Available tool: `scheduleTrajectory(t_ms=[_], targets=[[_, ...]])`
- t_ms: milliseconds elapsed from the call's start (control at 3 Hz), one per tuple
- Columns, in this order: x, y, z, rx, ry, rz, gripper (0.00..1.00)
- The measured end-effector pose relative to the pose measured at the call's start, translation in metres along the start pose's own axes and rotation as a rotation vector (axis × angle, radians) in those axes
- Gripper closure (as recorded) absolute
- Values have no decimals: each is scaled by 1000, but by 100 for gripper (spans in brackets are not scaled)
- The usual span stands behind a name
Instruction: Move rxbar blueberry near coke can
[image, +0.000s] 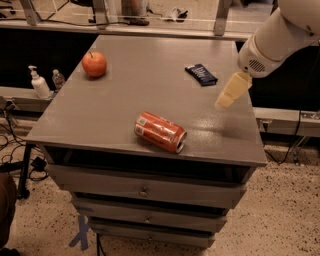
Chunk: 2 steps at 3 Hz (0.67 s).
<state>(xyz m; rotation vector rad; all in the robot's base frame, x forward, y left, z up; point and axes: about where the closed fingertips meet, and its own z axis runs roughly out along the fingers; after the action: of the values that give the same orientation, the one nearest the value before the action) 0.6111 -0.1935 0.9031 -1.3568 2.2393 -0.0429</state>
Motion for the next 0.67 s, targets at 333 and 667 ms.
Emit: scheduleTrajectory(t_ms=[333, 667], targets=[[0, 0, 0, 0, -1, 0, 0], [-4, -2, 4, -8, -50, 20, 0]])
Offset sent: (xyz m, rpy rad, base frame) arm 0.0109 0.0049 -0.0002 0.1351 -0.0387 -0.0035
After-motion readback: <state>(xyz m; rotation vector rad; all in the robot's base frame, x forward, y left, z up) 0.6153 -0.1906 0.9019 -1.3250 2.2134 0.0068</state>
